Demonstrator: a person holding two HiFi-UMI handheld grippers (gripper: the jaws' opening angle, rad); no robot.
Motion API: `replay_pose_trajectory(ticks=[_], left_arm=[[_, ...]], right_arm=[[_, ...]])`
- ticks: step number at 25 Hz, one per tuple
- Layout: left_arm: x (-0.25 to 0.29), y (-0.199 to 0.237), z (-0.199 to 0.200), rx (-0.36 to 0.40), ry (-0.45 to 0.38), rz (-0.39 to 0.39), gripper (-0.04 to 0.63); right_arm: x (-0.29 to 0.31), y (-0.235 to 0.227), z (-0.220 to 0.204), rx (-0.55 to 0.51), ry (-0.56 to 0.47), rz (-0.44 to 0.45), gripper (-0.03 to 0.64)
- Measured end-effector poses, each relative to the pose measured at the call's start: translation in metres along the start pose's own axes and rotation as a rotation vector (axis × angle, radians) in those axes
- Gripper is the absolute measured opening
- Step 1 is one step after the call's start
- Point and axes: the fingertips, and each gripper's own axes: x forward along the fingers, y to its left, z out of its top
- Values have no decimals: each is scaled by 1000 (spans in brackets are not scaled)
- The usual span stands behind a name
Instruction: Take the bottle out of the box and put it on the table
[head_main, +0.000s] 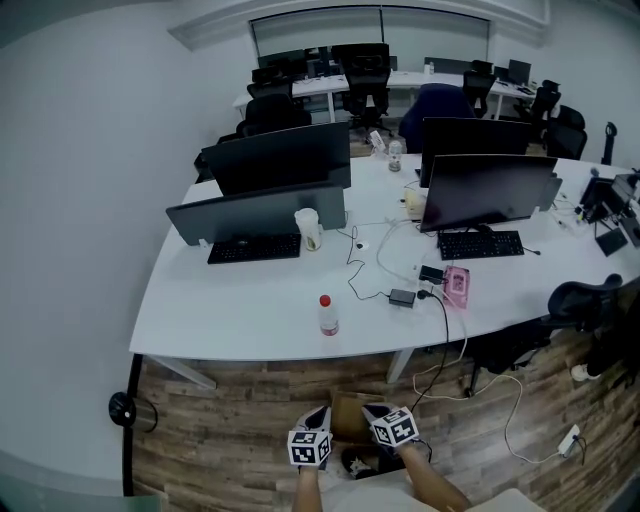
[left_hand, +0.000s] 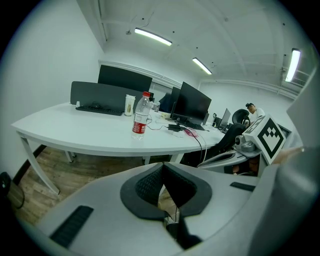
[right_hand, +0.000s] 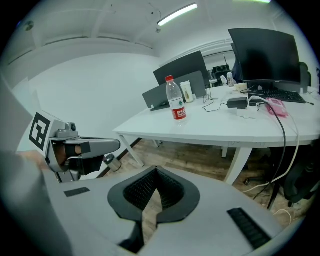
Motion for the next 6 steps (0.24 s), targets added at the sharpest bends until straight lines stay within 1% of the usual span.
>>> replay_pose_trajectory(ticks=[6], left_arm=[[0, 3, 0, 2, 4, 0, 15]], right_arm=[[5, 1, 1, -2, 6, -2, 38]])
